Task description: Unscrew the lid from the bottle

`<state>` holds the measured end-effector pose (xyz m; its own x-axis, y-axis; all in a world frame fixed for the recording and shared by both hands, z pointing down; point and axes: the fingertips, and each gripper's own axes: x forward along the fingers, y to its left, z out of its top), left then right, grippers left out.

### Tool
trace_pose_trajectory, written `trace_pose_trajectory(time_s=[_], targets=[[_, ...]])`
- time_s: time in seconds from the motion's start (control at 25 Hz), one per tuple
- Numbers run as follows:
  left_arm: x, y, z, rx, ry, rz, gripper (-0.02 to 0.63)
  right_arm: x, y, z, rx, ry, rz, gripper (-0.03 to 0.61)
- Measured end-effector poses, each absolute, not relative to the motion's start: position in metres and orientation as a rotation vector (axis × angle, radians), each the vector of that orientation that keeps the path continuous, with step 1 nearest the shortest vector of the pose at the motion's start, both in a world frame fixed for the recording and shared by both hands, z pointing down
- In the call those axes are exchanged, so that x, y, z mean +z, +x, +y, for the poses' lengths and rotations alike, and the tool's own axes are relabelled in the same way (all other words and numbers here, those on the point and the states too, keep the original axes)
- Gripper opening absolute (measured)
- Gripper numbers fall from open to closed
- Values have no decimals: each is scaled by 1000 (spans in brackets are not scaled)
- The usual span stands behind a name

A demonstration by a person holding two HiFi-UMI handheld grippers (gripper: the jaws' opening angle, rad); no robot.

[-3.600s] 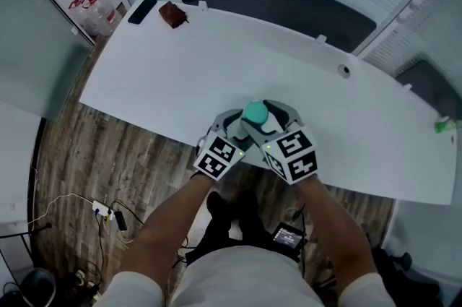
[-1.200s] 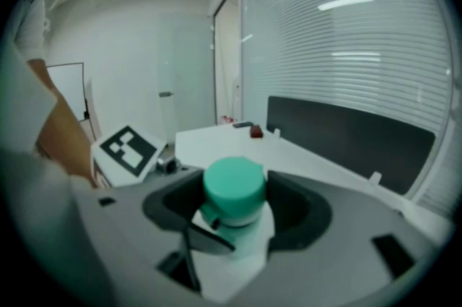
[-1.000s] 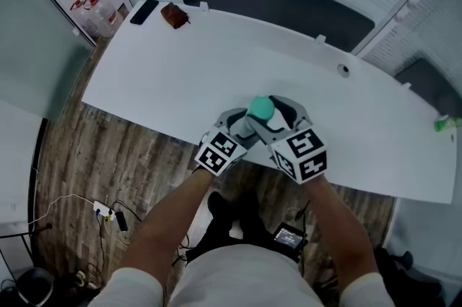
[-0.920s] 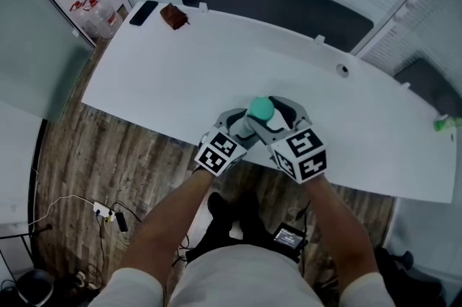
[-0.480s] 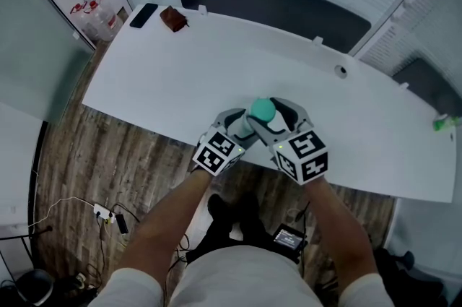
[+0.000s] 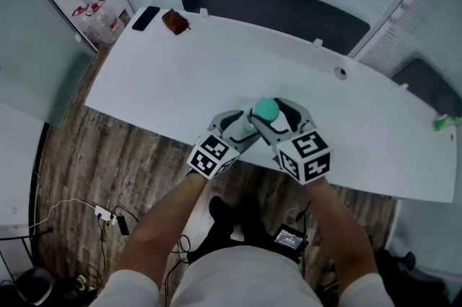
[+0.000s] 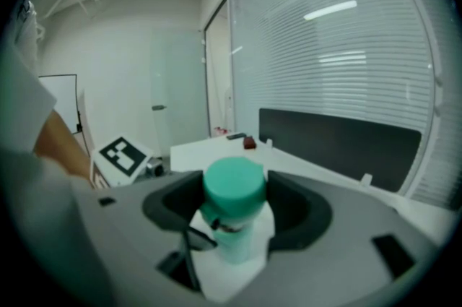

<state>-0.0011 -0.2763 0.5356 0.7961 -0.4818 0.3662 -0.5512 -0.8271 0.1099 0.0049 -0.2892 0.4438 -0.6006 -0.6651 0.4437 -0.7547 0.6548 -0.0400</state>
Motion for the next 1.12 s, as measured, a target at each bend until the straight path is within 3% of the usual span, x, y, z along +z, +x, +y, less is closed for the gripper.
trace_pose_trajectory(time_s=[0.52,0.8,1.12], targets=[[442,-37,-277,73,2740,-876,297,390,21,-287,319,1230,-2570,288],[381,-47,-264,-197,2705,-843,179,347,28,-278,360,1301,-2679,288],[348,-59,-245,-371,2605,-818,158,316,40,-264,444,1358,-2775,288]])
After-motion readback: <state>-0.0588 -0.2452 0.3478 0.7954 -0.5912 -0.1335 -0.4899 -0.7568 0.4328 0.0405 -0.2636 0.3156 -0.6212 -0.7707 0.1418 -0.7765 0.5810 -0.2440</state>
